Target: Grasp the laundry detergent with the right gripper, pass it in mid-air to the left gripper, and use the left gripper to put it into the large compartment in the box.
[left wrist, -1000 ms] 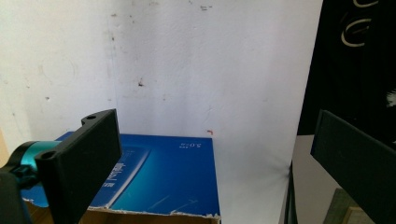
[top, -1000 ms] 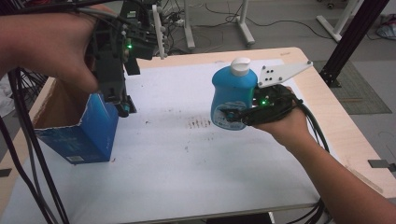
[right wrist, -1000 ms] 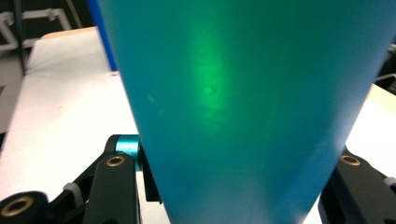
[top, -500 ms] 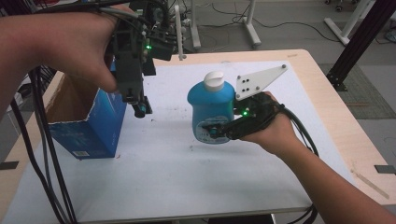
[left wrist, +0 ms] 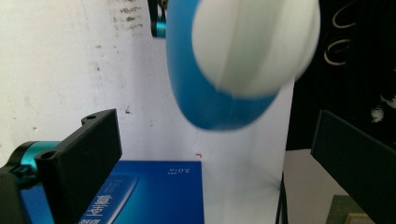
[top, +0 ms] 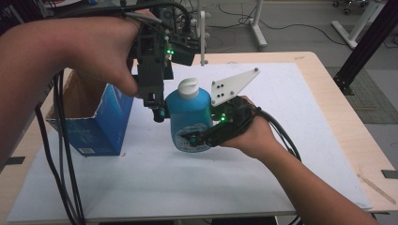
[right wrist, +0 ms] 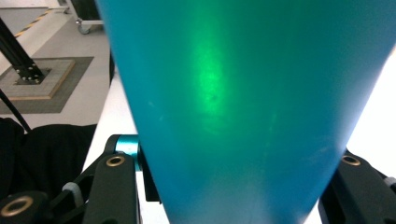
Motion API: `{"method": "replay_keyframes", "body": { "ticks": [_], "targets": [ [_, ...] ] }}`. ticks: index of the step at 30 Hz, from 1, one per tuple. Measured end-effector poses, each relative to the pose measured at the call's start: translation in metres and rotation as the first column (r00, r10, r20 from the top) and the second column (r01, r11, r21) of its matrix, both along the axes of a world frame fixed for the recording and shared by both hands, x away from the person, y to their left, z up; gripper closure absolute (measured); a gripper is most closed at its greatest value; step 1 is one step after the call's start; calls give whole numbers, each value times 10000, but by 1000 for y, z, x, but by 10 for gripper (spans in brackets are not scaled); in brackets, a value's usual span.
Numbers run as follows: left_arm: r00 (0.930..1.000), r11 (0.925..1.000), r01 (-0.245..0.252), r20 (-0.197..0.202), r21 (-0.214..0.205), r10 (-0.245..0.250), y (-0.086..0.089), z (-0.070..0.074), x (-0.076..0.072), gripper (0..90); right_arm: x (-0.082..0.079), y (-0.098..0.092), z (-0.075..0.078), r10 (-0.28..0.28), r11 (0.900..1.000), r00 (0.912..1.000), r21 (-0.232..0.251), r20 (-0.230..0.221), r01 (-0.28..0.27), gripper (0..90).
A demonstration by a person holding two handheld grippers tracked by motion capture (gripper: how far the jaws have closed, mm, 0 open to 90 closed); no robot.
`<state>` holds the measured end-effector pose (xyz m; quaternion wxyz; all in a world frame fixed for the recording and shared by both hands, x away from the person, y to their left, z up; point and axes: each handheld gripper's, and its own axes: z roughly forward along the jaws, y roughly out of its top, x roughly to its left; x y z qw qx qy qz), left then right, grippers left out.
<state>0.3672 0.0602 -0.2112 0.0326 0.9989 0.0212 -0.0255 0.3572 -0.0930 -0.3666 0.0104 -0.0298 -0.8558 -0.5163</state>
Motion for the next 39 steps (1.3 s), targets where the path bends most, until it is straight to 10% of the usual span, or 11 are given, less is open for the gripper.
{"method": "replay_keyframes", "body": {
  "ticks": [39],
  "targets": [
    [9997, 9994, -213, -79, 257, 215, -3, -12, -9, 66, 0, 36, 15, 516, 9981, 9986, 333, -141, -511, 448]
  ]
}}
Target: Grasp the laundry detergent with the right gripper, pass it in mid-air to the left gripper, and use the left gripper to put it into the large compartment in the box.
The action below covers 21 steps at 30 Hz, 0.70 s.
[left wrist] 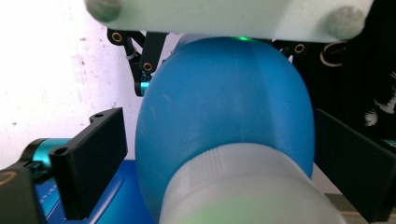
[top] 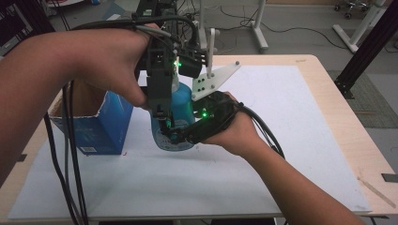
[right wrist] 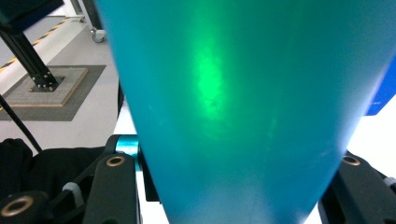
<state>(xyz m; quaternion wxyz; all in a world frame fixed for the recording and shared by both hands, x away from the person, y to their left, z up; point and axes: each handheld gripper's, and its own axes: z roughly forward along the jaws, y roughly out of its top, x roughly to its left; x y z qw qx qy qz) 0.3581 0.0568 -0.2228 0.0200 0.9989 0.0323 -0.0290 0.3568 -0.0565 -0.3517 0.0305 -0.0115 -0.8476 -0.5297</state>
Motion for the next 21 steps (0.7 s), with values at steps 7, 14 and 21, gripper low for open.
{"method": "replay_keyframes", "body": {
  "ticks": [7, 14, 21],
  "targets": [
    [9999, 10000, -32, 124, -77, 33, 1, 1, 0, 85, -1, 0, 0, -55, 10000, 10000, 18, -37, 55, 448],
    [9999, 10000, -32, 166, -67, 33, 1, 1, -1, 123, -1, -1, 1, -102, 9999, 9999, 69, 18, 102, 448],
    [9997, 9999, 93, 240, -98, -91, -1, 2, -2, 160, -1, -1, 2, -102, 9999, 9999, 67, 10, 102, 448]
  ]
}}
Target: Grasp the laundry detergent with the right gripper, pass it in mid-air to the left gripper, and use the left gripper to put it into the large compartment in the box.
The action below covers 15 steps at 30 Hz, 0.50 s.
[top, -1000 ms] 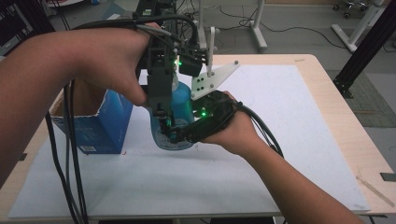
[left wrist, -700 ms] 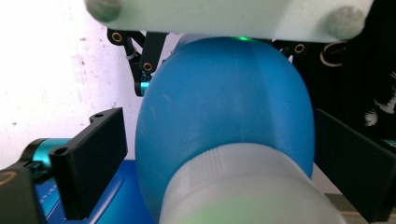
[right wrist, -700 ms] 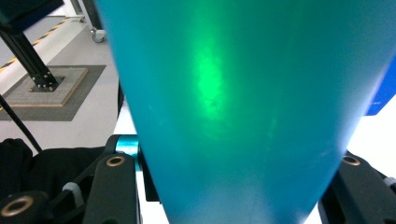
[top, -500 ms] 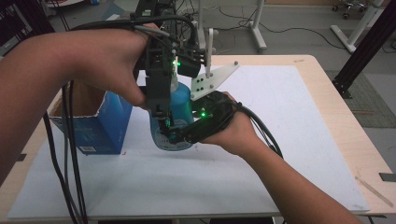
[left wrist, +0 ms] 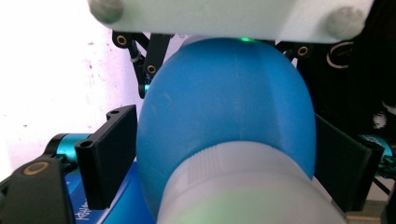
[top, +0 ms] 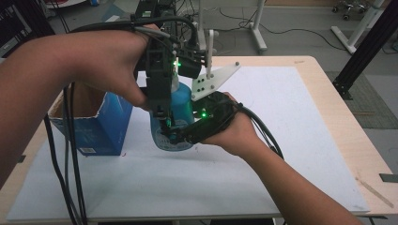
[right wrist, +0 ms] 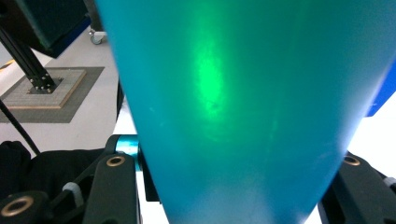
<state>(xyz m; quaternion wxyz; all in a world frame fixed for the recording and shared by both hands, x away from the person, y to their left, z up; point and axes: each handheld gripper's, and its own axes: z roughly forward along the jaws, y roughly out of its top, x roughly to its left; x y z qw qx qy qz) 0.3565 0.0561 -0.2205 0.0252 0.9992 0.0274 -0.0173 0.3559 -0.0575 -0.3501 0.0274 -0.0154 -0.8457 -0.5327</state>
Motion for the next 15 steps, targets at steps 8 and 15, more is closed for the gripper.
{"method": "replay_keyframes", "body": {
  "ticks": [8, 15],
  "targets": [
    [10000, 10000, 75, 7, -5, -75, 0, 1, 0, 222, 0, 1, 0, 6, 10000, 10000, 10, 8, -6, 448],
    [10000, 10000, -29, 19, 59, 29, 1, -1, 1, 247, 0, 2, -1, -17, 10000, 10000, 30, -29, 17, 448]
  ]
}}
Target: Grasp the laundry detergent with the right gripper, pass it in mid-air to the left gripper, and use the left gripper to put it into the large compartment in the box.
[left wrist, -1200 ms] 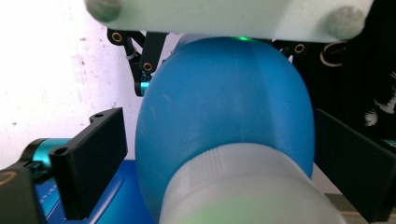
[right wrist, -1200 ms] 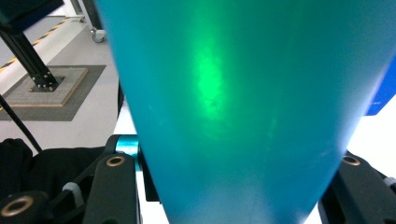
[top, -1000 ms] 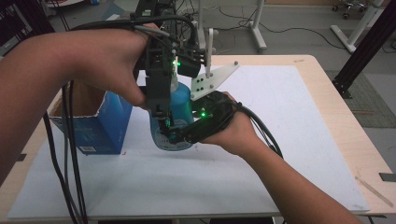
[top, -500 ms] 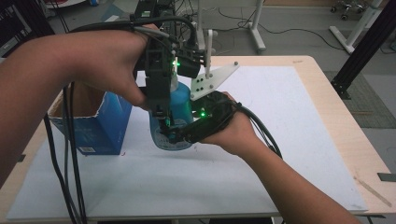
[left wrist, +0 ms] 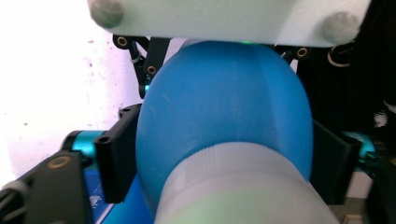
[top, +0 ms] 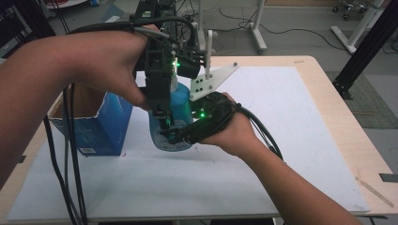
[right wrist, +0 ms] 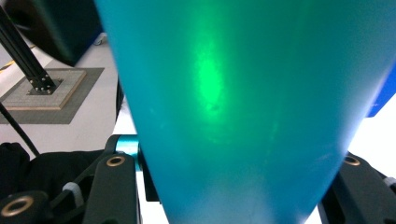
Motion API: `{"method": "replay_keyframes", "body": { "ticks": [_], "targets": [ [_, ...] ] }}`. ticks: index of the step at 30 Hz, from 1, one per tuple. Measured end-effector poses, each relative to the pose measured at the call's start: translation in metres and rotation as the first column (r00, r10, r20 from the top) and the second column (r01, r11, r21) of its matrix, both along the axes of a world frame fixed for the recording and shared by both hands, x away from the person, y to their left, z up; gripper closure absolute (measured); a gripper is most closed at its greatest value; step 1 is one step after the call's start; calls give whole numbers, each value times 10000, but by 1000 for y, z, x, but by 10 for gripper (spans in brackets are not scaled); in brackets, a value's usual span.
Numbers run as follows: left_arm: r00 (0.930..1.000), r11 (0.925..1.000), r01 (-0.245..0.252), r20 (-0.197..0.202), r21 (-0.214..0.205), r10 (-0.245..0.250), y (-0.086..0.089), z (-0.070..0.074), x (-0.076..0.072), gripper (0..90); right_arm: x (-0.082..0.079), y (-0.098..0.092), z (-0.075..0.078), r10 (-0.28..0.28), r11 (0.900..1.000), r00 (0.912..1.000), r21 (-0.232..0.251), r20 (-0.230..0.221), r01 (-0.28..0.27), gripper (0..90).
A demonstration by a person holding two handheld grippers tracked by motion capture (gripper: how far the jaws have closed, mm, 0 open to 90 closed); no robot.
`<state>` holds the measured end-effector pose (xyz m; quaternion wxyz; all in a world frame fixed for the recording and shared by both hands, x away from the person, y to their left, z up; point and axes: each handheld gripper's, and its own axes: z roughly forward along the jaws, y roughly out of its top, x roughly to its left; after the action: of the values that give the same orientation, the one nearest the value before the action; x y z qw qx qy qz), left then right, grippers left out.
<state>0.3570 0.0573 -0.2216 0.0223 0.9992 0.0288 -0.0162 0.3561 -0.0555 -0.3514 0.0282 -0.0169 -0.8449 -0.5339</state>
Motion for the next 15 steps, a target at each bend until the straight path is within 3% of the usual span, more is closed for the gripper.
{"method": "replay_keyframes", "body": {
  "ticks": [15],
  "targets": [
    [10000, 10000, 42, -59, 32, -42, -2, -1, 0, 308, -1, 0, 0, -4, 10000, 10000, -1, -81, 4, 448]
  ]
}}
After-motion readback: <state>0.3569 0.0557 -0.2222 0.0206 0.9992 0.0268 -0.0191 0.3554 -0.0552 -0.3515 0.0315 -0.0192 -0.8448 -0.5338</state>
